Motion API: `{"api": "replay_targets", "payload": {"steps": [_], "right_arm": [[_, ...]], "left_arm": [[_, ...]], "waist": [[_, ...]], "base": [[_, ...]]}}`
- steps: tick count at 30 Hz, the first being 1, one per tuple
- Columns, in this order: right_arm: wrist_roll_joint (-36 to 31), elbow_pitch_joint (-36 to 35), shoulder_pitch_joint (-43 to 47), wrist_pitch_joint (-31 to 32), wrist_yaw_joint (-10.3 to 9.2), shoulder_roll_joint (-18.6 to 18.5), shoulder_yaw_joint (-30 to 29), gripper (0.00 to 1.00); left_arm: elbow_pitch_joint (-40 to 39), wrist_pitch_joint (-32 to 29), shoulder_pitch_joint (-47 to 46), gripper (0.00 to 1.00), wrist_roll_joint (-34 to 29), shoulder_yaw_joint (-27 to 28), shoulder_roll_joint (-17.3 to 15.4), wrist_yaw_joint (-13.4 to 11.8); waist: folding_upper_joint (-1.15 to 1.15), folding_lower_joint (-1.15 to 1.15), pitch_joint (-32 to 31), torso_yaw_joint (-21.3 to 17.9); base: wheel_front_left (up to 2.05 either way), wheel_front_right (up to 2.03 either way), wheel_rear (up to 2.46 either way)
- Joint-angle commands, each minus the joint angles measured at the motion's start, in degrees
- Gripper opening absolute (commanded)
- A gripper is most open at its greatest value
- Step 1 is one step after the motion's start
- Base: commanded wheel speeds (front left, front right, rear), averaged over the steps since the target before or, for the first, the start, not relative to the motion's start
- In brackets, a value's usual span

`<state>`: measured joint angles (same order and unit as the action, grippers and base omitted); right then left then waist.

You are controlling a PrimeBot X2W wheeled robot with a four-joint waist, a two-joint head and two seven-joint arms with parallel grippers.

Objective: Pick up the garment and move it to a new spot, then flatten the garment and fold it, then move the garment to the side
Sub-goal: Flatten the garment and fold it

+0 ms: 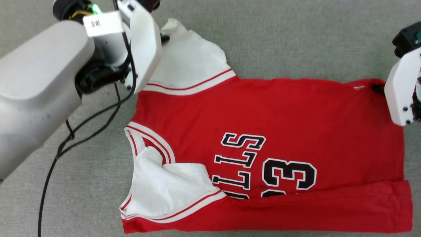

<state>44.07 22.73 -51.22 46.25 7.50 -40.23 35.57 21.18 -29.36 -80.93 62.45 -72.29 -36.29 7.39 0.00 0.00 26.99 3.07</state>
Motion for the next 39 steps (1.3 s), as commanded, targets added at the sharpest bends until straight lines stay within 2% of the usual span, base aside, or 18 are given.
{"api": "replay_targets", "payload": {"steps": [1,4,5,10,21,26,33,34,35,36,37,38,39], "right_arm": [[0.5,0.3,1.6,-1.3,-0.02,-0.3,0.7,0.00],[1.7,0.0,3.5,-5.2,-0.02,-1.5,1.3,0.00],[3.3,-1.2,6.5,-8.8,-0.02,-2.6,1.6,0.00],[4.9,-3.2,12.1,-13.2,-0.02,-4.3,2.5,0.00],[6.8,-8.0,27.4,-19.7,-0.02,-7.3,1.1,0.00],[7.3,-9.7,34.5,-21.6,-0.02,-7.1,-0.9,0.00],[4.8,-9.9,39.3,-20.8,-0.02,-4.8,-2.3,0.00],[4.6,-9.7,39.5,-21.1,-0.02,-4.4,-2.7,0.05],[4.1,-9.7,39.5,-21.1,-0.02,-4.1,-3.0,0.34],[3.7,-10.1,39.5,-21.5,-0.02,-4.0,-3.4,0.71],[3.7,-10.1,39.5,-21.5,-0.02,-4.0,-3.4,0.71],[3.5,-10.6,39.5,-22.0,-0.02,-3.8,-4.0,1.00],[3.6,-11.1,39.8,-22.2,-0.02,-3.7,-4.6,1.00]], "left_arm": [[-0.2,0.9,1.5,0.00,0.6,-0.3,-0.5,0.0],[-1.0,2.3,4.4,0.00,1.2,-0.5,-1.2,0.0],[-2.7,3.2,7.8,0.00,1.5,-0.7,-2.7,0.0],[-6.7,4.8,14.7,0.00,1.5,-0.9,-6.3,-0.2],[-16.9,5.2,32.4,0.00,2.3,-1.0,-13.1,-4.4],[-18.4,6.0,39.9,0.00,2.6,-1.0,-13.8,-6.0],[-14.6,7.9,45.7,0.00,2.4,-1.1,-11.3,-6.6],[-14.0,8.3,45.9,0.05,2.1,-1.0,-11.0,-6.8],[-13.6,9.0,46.1,0.40,1.8,-1.0,-10.7,-6.9],[-13.5,10.3,46.0,1.00,1.6,-0.4,-10.5,-7.1],[-13.5,10.3,46.0,1.00,1.6,-0.4,-10.5,-7.1],[-13.5,11.5,46.1,1.00,1.3,0.1,-10.4,-7.5],[-13.7,12.7,46.2,1.00,0.9,0.3,-10.6,-7.8]], "waist": [[0.00,0.00,-2.5,-0.3],[0.00,0.00,-6.1,0.0],[0.00,0.00,-9.5,0.2],[0.00,0.00,-14.1,0.3],[0.00,0.00,-20.4,1.0],[0.00,0.00,-20.7,0.9],[0.00,0.00,-19.5,0.1],[0.00,0.00,-19.4,0.0],[0.00,0.00,-19.5,0.0],[0.00,0.00,-19.7,-0.1],[0.00,0.00,-19.7,-0.1],[0.00,0.00,-20.1,-0.1],[0.00,0.00,-20.5,-0.2]], "base": [[0.00,0.00,0.00],[0.00,0.00,0.00],[0.00,0.00,0.00],[0.00,0.00,0.00],[0.00,0.00,0.00],[0.00,0.00,0.00],[0.00,0.00,0.00],[0.00,0.00,0.00],[0.00,0.00,0.00],[0.00,0.00,0.00],[0.00,0.00,0.00],[0.00,0.00,0.00],[0.00,0.00,0.00]]}}
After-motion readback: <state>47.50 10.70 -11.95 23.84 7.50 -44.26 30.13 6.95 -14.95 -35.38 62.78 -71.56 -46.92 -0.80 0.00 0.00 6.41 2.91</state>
